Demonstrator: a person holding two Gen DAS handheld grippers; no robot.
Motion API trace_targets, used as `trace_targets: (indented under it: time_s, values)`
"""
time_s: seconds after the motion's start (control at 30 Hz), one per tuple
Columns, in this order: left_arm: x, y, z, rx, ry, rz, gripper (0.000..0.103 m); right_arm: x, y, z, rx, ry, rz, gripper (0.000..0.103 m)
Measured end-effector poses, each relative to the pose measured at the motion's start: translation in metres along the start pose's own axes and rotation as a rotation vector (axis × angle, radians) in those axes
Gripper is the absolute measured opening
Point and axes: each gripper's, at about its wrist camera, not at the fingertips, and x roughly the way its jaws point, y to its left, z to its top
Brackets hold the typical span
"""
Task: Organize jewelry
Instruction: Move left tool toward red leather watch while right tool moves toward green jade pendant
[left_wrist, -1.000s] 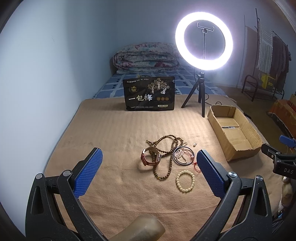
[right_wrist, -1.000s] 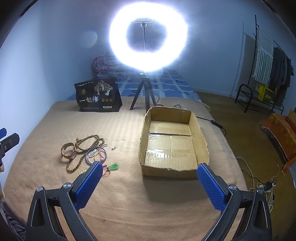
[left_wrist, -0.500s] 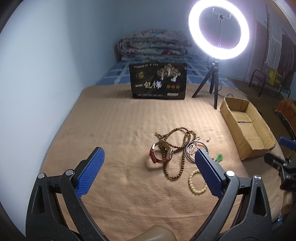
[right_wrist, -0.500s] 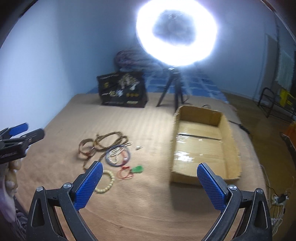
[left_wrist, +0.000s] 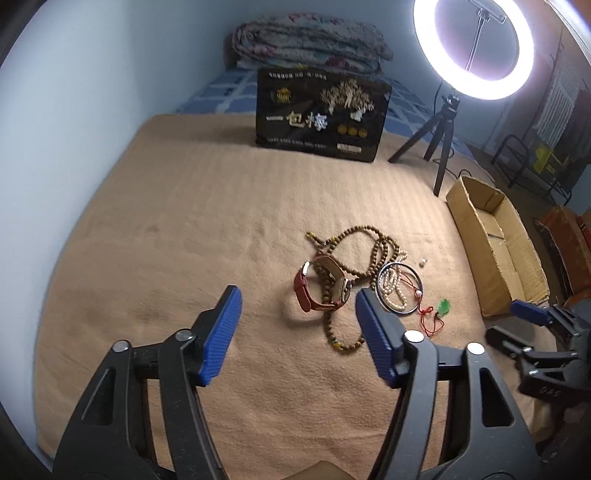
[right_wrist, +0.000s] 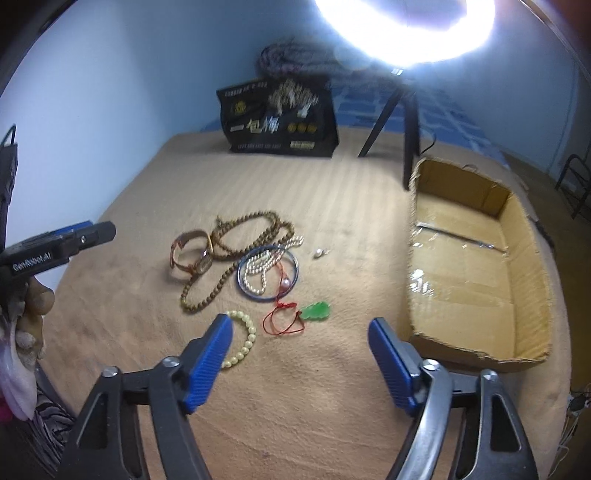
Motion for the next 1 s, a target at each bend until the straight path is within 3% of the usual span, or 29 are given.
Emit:
trace_targets:
  time_s: [0.17,0.53,1.0]
  values:
    - [0.023,-0.002,0.002,-0.015,0.080,-0.040,0.054,0.022,0.003,-0.001,-0.014,0.057,0.016,0.066]
    - [0.075,0.008,0.005,-0.123,0.217,-0.099,0.044,0.056,-0.009,0.003,0.009,0.119,0.007,0.061]
    - [0.101,0.011,0.008,-0.142,0.250,-0.098,0.038,0.091,-0.011,0.010,-0.005,0.150,-0.045,0.057]
